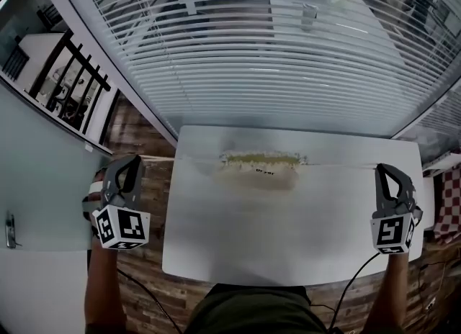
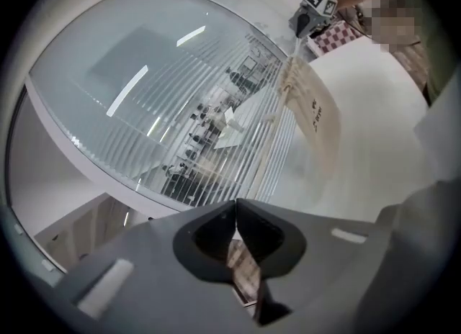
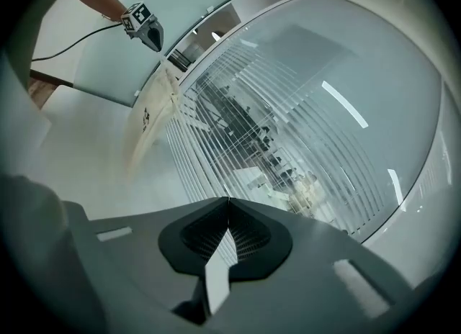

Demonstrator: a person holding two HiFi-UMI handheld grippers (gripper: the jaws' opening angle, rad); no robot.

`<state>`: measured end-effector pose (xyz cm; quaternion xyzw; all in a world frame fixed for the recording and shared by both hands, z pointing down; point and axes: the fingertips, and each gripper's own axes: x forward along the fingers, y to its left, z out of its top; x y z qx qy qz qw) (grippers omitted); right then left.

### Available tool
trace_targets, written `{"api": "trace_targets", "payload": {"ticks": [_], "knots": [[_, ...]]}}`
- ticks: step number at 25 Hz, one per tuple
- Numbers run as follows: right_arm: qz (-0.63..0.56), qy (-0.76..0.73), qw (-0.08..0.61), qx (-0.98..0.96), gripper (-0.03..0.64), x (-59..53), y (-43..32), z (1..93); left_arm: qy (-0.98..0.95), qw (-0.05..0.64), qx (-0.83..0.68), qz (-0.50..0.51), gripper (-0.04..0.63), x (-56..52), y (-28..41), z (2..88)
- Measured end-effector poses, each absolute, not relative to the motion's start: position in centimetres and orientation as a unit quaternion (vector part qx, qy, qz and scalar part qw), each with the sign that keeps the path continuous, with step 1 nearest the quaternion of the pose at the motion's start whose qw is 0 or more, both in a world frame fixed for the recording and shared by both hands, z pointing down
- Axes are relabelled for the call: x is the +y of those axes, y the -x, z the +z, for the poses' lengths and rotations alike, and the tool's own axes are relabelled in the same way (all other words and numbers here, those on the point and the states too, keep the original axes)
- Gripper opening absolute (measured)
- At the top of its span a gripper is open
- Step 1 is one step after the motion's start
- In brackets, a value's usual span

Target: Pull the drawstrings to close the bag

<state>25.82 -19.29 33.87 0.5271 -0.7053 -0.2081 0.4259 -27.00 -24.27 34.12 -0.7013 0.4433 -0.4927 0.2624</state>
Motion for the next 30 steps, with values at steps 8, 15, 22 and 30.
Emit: {"api": "trace_targets", "payload": {"ticks": [8,15,22,30], "knots": [[-0.192,-0.548,0.409,-0.704,0.015,-19.1,-27.0,33.1,0.707,0.225,0.484,-0.463,0.009,-24.1,28.7,32.7],[-0.188,-0.558,0.396,-0.705,0.014,-19.0,-27.0,32.1,0.713,0.189,0.509,-0.444,0.009,-23.9,30.5,32.6],[-0.184,-0.573,0.385,-0.700,0.014,-19.0,-27.9,30.9,0.716,0.172,0.525,-0.426,0.009,-23.7,31.7,31.5],[-0.174,-0.602,0.351,-0.696,0.015,-19.6,-27.6,30.3,0.716,0.222,0.528,-0.399,0.014,-23.5,29.8,29.8]]}}
